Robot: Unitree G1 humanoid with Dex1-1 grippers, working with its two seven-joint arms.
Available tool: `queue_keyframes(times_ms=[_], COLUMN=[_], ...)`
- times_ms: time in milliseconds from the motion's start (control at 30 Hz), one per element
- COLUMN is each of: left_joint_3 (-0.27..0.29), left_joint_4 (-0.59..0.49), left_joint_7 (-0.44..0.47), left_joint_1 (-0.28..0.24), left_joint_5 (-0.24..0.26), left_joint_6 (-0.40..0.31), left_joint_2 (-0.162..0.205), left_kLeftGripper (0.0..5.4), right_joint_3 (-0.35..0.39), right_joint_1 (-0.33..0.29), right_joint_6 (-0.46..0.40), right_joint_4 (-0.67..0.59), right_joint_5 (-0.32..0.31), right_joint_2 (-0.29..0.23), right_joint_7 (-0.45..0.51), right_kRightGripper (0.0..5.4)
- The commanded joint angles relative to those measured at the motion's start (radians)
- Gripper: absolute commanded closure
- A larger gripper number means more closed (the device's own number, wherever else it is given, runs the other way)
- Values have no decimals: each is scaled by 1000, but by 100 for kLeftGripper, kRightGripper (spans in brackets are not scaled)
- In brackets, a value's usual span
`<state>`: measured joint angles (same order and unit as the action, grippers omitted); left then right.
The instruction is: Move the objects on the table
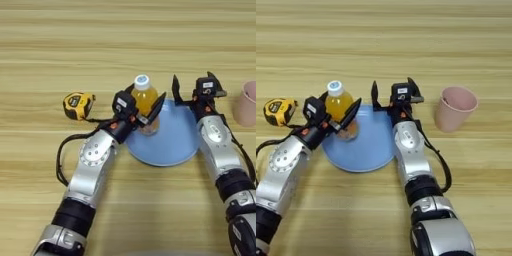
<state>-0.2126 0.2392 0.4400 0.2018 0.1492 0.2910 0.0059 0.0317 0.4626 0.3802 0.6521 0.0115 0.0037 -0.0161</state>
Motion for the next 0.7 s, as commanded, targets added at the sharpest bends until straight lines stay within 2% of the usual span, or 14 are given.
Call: queue_keyframes(times_ms=[33, 200, 367, 467, 700], left_joint_3=[-16, -27, -53, -51, -31], left_joint_4=[26, 55, 123, 161, 189], left_joint_7=[14, 22, 31, 24, 0], left_joint_1=[0, -1, 9, 15, 33], left_joint_5=[-18, -32, -80, -98, -119], left_joint_6=[31, 37, 25, 42, 58], left_joint_2=[-17, -22, -7, -7, -7], left_kLeftGripper=[193, 193, 193, 133, 66], right_joint_3=[-1, -3, -4, -6, -9], right_joint_1=[23, 24, 25, 26, 25], right_joint_6=[-2, -3, -3, -4, -6], right_joint_4=[8, 8, 6, 6, 6], right_joint_5=[5, 7, 8, 9, 10], right_joint_2=[7, 10, 13, 14, 16], right_joint_7=[-9, -13, -15, -17, -17], right_kRightGripper=[0, 0, 0, 0, 0])
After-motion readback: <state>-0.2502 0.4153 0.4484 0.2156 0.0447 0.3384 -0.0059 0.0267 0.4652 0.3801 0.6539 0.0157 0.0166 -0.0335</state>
